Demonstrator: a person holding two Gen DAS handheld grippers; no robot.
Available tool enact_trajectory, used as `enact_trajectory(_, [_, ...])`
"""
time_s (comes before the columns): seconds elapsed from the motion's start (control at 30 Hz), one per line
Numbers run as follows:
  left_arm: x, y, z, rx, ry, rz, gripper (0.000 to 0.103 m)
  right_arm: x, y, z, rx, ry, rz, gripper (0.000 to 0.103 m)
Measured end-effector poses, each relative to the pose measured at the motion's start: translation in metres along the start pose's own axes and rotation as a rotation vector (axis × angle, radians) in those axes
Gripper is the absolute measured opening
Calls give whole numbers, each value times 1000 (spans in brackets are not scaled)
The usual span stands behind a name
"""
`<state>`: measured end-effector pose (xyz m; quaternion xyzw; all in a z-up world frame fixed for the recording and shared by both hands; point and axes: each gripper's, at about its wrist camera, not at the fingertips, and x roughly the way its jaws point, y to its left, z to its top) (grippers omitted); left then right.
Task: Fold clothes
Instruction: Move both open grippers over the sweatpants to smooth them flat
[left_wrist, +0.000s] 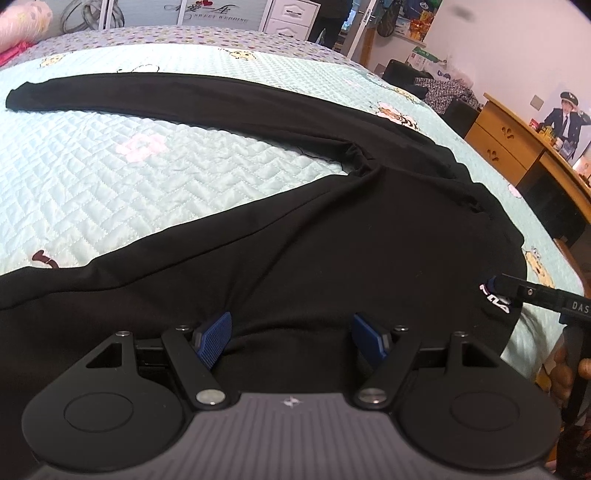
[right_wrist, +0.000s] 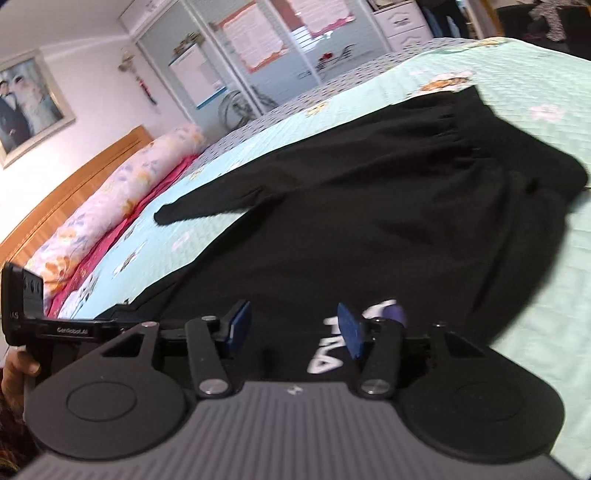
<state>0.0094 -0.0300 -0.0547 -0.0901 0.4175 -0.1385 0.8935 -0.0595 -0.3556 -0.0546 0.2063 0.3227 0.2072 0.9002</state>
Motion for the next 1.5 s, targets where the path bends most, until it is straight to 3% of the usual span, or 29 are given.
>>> enact_trajectory(0.2, [-2,-15,14,34,45,96,75,-2,3,14,14,-29,-48,58])
enact_trajectory(0.4, [-1,-35,22,110,20,161,75,15,43,26,-81,-48,32,62])
enact_trajectory(0.43, [0,-36,22,110,23,161,75,20,50,27,-102,-40,48,67])
enact_trajectory(0.53, [2,-35,21,117,35,181,75,39,65,27,-170,18,92,71])
enact_trajectory(0.6, [-1,-30,22,115,36,200,75,54,58,26,-184,85,48,71])
enact_trajectory(0.67, [-6,-22,24,98,30,207,75,61,36,25,-149,109,-22,70])
enact_trajectory(0.73, [-15,-9,30,59,11,194,75,54,9,27,-63,90,-17,58])
enact_trajectory(0.93, [-31,22,65,-16,-34,217,75,27,-17,45,51,-14,-119,58])
enact_trajectory(1.07, [-32,31,75,-23,-48,235,75,43,-7,60,55,-17,-39,58])
enact_trajectory(1.43, [-24,73,36,-60,82,206,75,115,-10,95,190,76,-24,58])
enact_trajectory(1.5, [-32,79,41,-83,64,196,75,114,-10,98,196,64,-21,58])
